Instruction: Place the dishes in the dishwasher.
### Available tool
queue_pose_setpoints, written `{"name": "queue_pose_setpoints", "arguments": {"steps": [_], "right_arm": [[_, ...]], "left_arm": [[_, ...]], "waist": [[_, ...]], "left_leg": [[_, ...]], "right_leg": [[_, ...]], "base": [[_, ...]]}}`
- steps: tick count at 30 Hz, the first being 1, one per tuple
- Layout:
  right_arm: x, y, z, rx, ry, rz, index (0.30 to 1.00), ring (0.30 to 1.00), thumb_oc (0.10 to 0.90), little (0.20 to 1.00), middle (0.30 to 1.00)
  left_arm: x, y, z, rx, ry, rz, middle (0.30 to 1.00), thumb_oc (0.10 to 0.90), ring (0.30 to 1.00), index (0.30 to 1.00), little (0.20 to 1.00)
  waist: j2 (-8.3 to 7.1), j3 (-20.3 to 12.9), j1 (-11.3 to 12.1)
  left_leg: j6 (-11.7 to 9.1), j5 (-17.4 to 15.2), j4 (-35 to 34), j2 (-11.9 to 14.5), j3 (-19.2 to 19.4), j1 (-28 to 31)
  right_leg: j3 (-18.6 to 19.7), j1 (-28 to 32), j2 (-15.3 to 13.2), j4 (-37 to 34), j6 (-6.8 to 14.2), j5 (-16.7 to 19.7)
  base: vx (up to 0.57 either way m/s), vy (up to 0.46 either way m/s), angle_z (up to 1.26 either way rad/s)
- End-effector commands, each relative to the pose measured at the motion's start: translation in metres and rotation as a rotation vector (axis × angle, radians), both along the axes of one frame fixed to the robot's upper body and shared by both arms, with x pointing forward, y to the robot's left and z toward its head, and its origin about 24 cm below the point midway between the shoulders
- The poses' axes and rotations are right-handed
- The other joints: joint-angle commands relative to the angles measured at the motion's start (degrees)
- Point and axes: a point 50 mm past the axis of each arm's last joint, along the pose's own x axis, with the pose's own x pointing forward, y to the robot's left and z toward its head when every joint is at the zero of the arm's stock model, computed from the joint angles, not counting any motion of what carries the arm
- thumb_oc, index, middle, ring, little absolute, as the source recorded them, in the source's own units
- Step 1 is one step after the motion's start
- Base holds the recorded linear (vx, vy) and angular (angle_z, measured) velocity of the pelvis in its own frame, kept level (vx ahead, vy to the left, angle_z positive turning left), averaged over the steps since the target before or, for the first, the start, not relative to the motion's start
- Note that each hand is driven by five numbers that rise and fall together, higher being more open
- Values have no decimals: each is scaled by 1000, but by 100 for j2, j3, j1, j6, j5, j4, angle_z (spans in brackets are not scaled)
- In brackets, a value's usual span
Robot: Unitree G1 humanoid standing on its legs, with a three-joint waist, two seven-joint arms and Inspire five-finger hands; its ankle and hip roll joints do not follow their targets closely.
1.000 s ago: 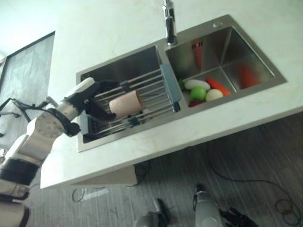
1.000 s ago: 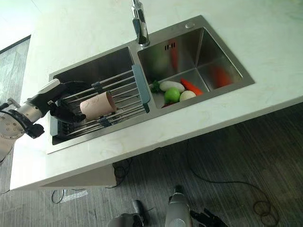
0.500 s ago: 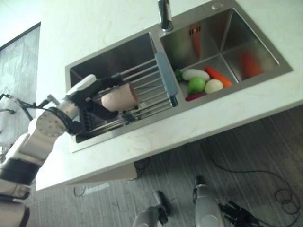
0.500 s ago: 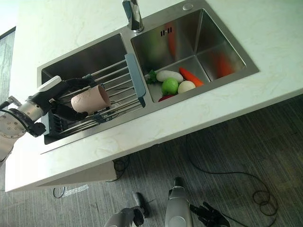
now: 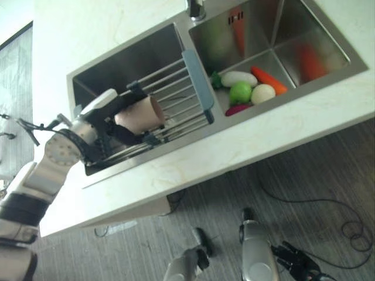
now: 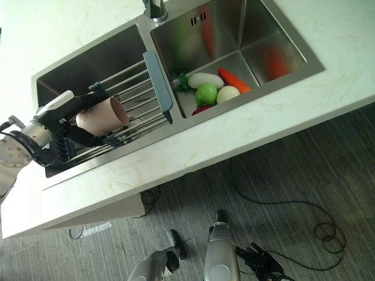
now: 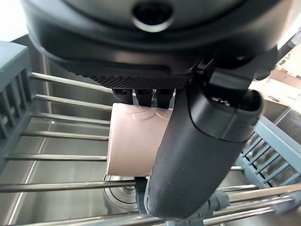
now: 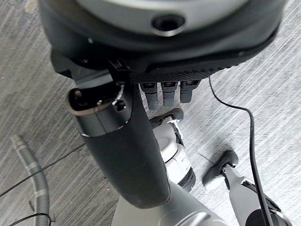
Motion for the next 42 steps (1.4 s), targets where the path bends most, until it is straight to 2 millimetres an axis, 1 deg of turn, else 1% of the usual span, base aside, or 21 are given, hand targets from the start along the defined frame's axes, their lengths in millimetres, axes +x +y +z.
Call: {"name": "queue_pose_setpoints", "arguments": {"steps": [1, 8, 17, 18, 19, 22, 27, 32, 34, 35, 36, 37, 39, 40, 42], "right_arm": [[-9, 1, -2, 31, -1, -36, 900, 900, 800, 900, 900], [0, 2, 1, 26, -29, -24, 900, 900, 800, 900, 900], [10, 4, 4, 26, -54, -17, 900, 900, 800, 900, 900], [11, 4, 5, 26, -58, -16, 900, 900, 800, 900, 900], [12, 4, 6, 27, -61, -15, 900, 900, 800, 900, 900], [14, 5, 6, 26, -65, -12, 900, 900, 800, 900, 900], [13, 7, 4, 26, -60, -10, 900, 900, 800, 900, 900], [3, 10, -2, 20, -20, 3, 900, 900, 800, 900, 900], [-3, 14, -6, 16, 10, 8, 900, 900, 800, 900, 900], [-7, 15, -8, 14, 27, 7, 900, 900, 800, 900, 900], [-14, 17, -12, 5, 66, 8, 900, 900, 800, 900, 900], [-15, 18, -12, 5, 72, 3, 900, 900, 800, 900, 900], [-18, 18, -15, -3, 98, 1, 900, 900, 800, 900, 900], [-22, 18, -16, -10, 118, -6, 900, 900, 800, 900, 900], [-24, 16, -17, -15, 133, -10, 900, 900, 800, 900, 900]], "left_arm": [[-3, 11, 53, 23, -234, 71, 900, 800, 900, 900, 900], [-1, 15, 53, 40, -243, 102, 900, 800, 900, 900, 900], [4, 21, 50, 48, -218, 147, 900, 800, 900, 900, 900], [4, 21, 50, 53, -217, 145, 538, 558, 538, 538, 538], [5, 20, 51, 60, -223, 142, 300, 400, 300, 300, 300], [5, 18, 53, 86, -236, 131, 300, 400, 300, 300, 300], [3, 0, 62, 51, -288, 15, 300, 400, 300, 300, 300], [-2, -7, 70, 17, -348, 8, 300, 400, 300, 300, 300], [-5, -3, 77, -67, -397, 36, 300, 400, 300, 300, 300], [-7, -2, 79, -80, -411, 44, 300, 400, 300, 300, 300], [-15, 3, 85, -87, -481, 66, 300, 400, 300, 300, 300], [-16, 4, 86, -86, -487, 68, 300, 400, 300, 300, 300], [-24, 7, 95, -94, -580, 82, 300, 400, 300, 300, 300], [-36, 8, 109, -78, -730, 90, 300, 400, 300, 300, 300], [-47, 10, 121, -79, -839, 88, 300, 400, 300, 300, 300]], "waist": [[-188, -235, 3], [-178, -77, -34], [-208, 68, -41], [-210, 81, -41], [-217, 92, -39], [-231, 113, -35], [-246, 101, -12], [-290, -66, 50], [-321, -198, 104], [-334, -279, 146], [-362, -476, 243], [-365, -508, 261], [-378, -672, 377], [-374, -843, 496], [-366, -959, 593]], "left_leg": [[175, -589, 906, -73, -375, -548], [165, -558, 906, -58, -342, -644], [156, -509, 906, -12, -301, -746], [156, -507, 906, -9, -299, -757], [156, -505, 906, -7, -299, -769], [155, -499, 906, -2, -300, -787], [156, -507, 906, 0, -290, -748], [170, -531, 906, -27, -282, -555], [174, -541, 906, -26, -287, -447], [168, -539, 906, -16, -293, -399], [144, -530, 906, -6, -357, -276], [140, -529, 906, -1, -366, -257], [116, -515, 906, 22, -429, -169], [77, -494, 906, 57, -474, -103], [50, -474, 906, 90, -496, -68]], "right_leg": [[-23, 504, -349, -880, 756, 155], [-10, 384, -346, -880, 749, 190], [-51, 275, -363, -880, 752, 242], [-54, 262, -364, -880, 754, 248], [-59, 249, -362, -880, 754, 253], [-70, 235, -360, -880, 748, 259], [-119, 286, -369, -880, 744, 248], [-217, 478, -387, -880, 728, 201], [-286, 615, -391, -880, 714, 154], [-325, 683, -387, -880, 704, 124], [-421, 868, -364, -880, 676, 58], [-439, 898, -361, -880, 671, 47], [-541, 1064, -347, -880, 640, -23], [-671, 1227, -340, -880, 606, -102], [-756, 1335, -327, -880, 576, -164]], "base": [[-25, -20, -11], [-31, -1, -3], [-16, -2, -3], [0, 0, 0], [-32, -8, 0], [0, 0, 0], [0, 0, 0], [5, -1, 8], [18, -44, 12], [25, -89, 17], [21, -77, 18], [24, -91, 21], [14, -73, 30], [14, -70, 41], [10, -42, 39]]}}
